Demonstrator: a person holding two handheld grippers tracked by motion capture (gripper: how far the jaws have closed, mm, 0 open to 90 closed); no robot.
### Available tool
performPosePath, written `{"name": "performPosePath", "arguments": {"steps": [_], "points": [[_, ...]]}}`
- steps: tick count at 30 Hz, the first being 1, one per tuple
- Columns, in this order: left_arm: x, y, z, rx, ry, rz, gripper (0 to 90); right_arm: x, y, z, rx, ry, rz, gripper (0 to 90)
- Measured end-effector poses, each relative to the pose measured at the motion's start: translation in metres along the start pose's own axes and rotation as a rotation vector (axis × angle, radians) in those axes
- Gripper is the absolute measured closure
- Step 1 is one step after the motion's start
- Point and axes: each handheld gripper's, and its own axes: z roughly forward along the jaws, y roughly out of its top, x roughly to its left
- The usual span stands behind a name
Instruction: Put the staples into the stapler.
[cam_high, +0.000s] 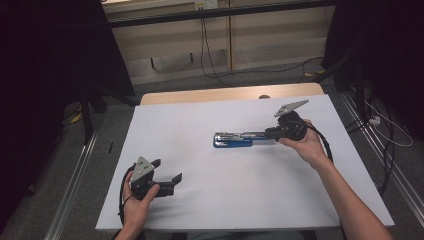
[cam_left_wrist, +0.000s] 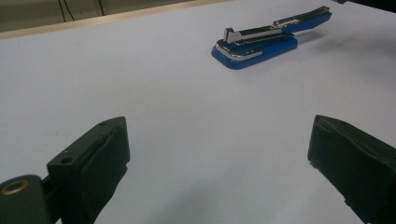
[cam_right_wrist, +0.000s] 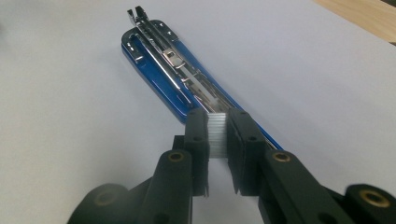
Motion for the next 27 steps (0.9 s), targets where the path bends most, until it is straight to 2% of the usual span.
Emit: {"name": "performPosePath", "arguments": {"steps": [7, 13, 27], "points": [[0.000, 0.000, -0.001, 0.000, -0.001, 0.000, 5.8, 0.004, 0.012, 0.005, -0.003, 0.008, -0.017, 79.3], [0.001, -0.001, -0.001, -0.002, 0.001, -0.002, 5.8, 0.011, 0.017, 0.013, 0.010, 0.036, -0.041, 79.3], [0.002, -0.001, -0.003, -0.009, 0.007, -0.004, 5.8, 0.021, 0.031, 0.028, 0.001, 0.074, -0.064, 79.3]]}}
